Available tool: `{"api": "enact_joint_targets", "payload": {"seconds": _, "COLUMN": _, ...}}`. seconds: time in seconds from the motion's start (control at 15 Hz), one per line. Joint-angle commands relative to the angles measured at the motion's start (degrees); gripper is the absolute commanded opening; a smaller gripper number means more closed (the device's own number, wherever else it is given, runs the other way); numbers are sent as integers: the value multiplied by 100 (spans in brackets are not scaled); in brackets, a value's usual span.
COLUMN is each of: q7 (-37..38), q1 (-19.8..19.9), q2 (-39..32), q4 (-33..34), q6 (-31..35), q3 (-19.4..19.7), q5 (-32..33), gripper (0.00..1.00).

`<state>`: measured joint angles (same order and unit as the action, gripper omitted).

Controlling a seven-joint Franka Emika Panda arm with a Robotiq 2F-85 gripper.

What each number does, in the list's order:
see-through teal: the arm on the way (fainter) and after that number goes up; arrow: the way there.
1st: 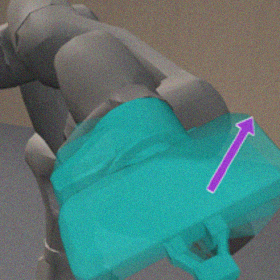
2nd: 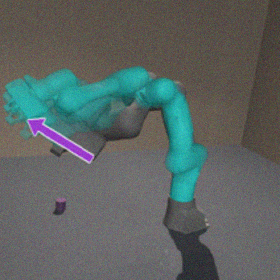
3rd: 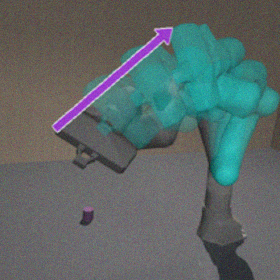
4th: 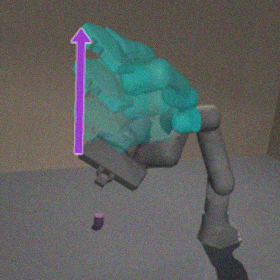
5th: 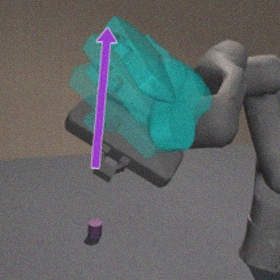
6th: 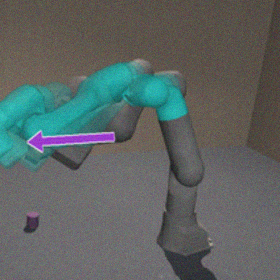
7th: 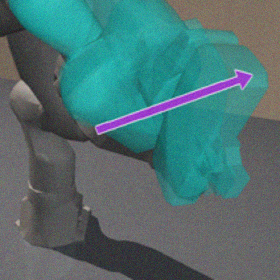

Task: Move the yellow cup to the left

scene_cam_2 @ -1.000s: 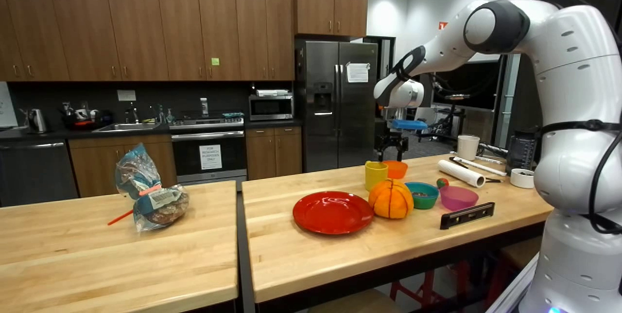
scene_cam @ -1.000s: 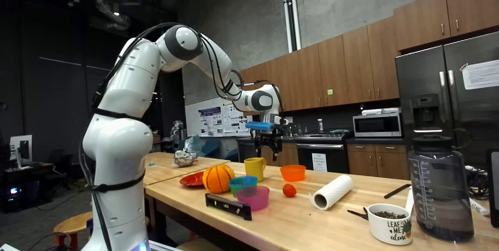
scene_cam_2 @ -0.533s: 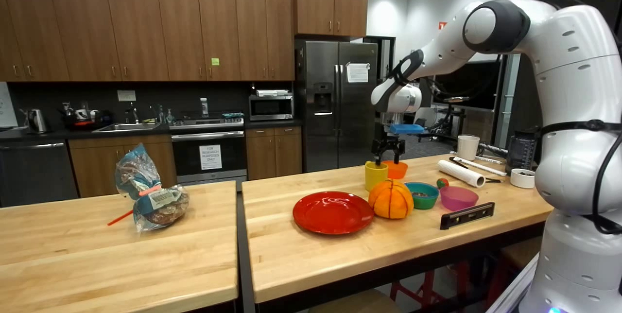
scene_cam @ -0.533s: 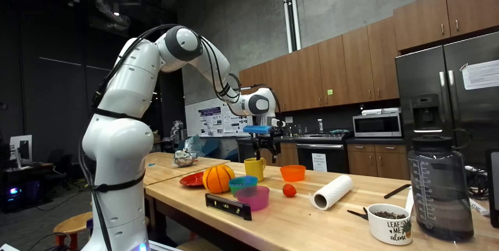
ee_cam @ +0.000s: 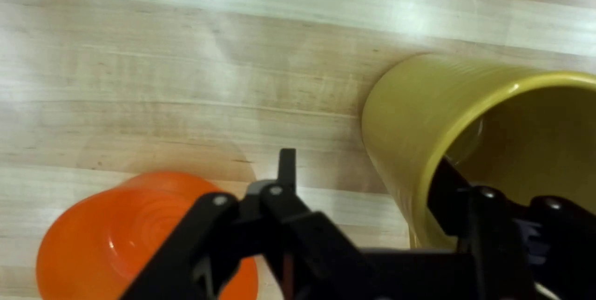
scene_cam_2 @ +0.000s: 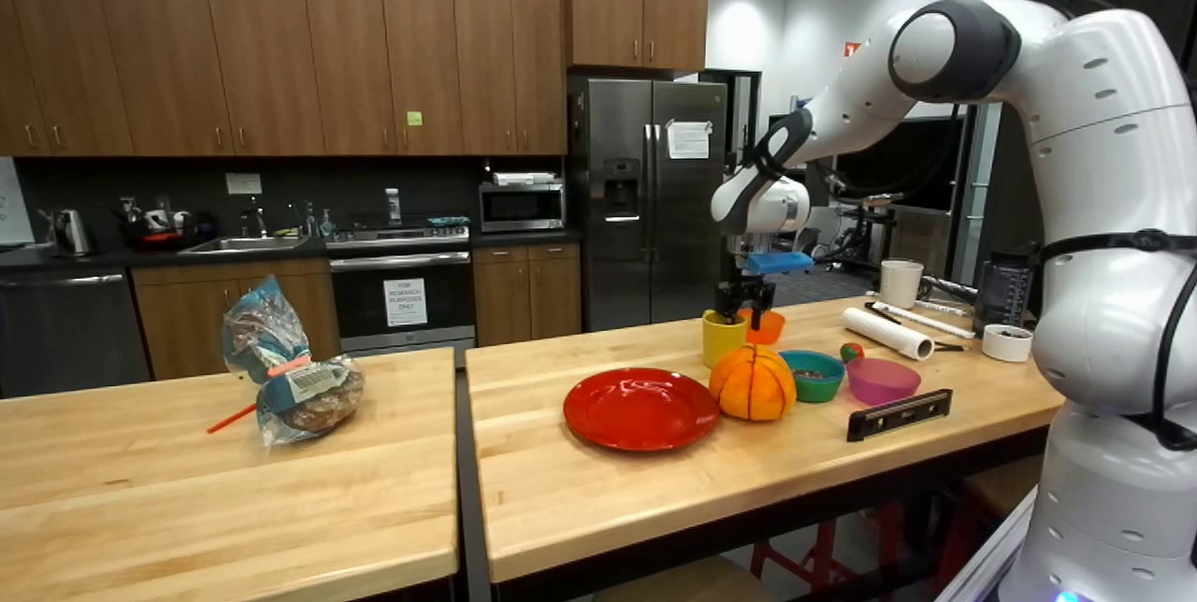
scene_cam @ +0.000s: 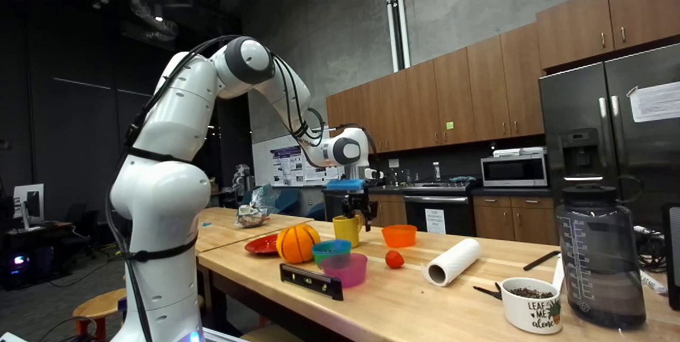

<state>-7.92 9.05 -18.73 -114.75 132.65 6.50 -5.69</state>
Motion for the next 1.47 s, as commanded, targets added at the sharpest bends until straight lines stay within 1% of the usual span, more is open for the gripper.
{"api": "enact_joint_targets", "payload": {"seconds": 0.0, "q7": 26, "q1": 12, "q2": 174, "q4": -226, "q6": 87, "q3": -32, "q5": 59, "gripper": 38}}
{"api": "enact_joint_targets", "payload": {"seconds": 0.2, "q7": 7, "q1": 10, "q2": 205, "q4": -279, "q6": 83, "q3": -54, "q5": 50, "gripper": 13}}
{"api": "enact_joint_targets", "payload": {"seconds": 0.27, "q7": 13, "q1": 4, "q2": 200, "q4": -276, "q6": 82, "q3": -60, "q5": 57, "gripper": 6}}
{"api": "enact_joint_targets", "payload": {"seconds": 0.33, "q7": -2, "q1": -3, "q2": 212, "q4": -283, "q6": 81, "q3": -79, "q5": 47, "gripper": 1}}
{"api": "enact_joint_targets", "payload": {"seconds": 0.47, "q7": -21, "q1": -16, "q2": 228, "q4": -287, "q6": 65, "q3": -121, "q5": 1, "gripper": 0}}
{"api": "enact_joint_targets", "payload": {"seconds": 0.53, "q7": -28, "q1": -17, "q2": 241, "q4": -284, "q6": 37, "q3": -137, "q5": -15, "gripper": 3}}
{"api": "enact_joint_targets", "payload": {"seconds": 0.87, "q7": -87, "q1": -37, "q2": 199, "q4": -230, "q6": -7, "q3": -309, "q5": -213, "gripper": 3}}
{"api": "enact_joint_targets", "payload": {"seconds": 1.13, "q7": 29, "q1": -147, "q2": 126, "q4": -147, "q6": 47, "q3": -443, "q5": -294, "gripper": 3}}
{"api": "enact_joint_targets", "payload": {"seconds": 1.4, "q7": 178, "q1": -335, "q2": -154, "q4": 89, "q6": 218, "q3": -532, "q5": -213, "gripper": 3}}
